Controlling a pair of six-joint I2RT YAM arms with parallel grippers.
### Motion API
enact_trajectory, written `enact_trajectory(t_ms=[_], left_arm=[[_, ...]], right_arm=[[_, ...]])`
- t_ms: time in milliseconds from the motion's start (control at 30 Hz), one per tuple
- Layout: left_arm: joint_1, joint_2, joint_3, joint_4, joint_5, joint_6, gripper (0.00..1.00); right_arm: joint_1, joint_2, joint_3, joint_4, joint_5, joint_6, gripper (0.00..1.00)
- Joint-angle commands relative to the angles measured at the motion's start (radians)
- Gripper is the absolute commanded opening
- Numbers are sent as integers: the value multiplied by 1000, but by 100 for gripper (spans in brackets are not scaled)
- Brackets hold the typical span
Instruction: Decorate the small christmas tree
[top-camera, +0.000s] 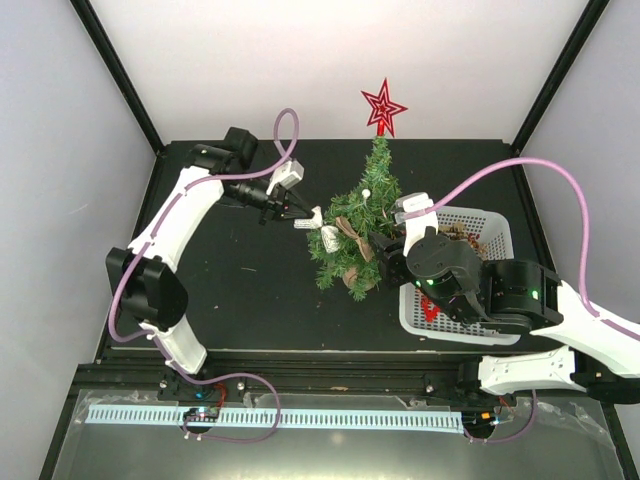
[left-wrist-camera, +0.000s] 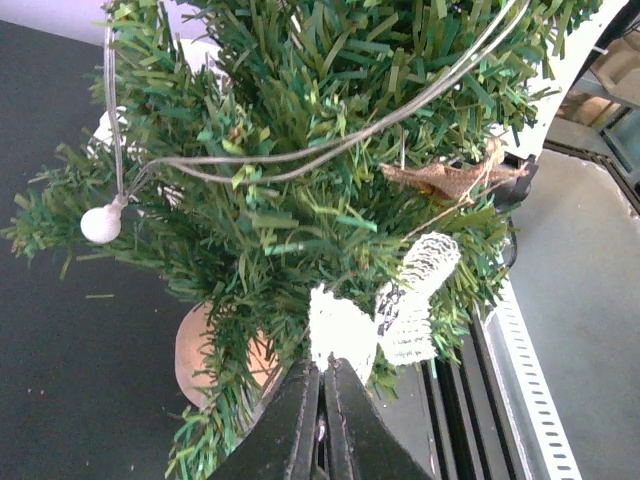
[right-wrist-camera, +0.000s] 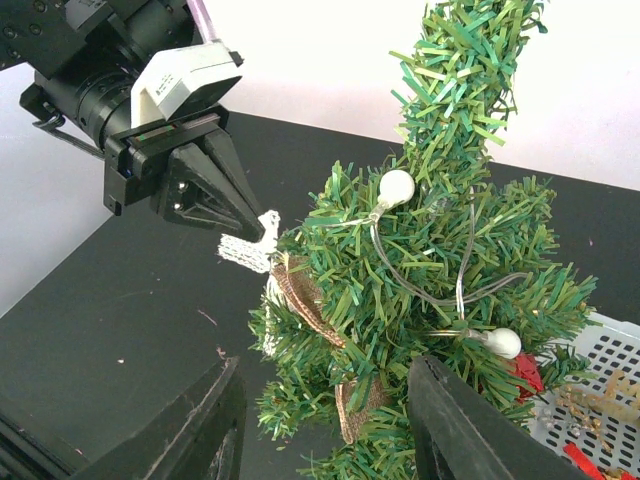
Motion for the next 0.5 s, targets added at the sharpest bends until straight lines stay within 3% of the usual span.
enact_trajectory(t_ms=[0, 467], left_arm=[[-33, 29, 58, 19, 32, -18, 2], [-77, 92, 71, 39, -17, -45, 2]], right_arm=[[5, -7, -10, 19, 24, 8, 45], [5, -16, -22, 21, 23, 21, 45]])
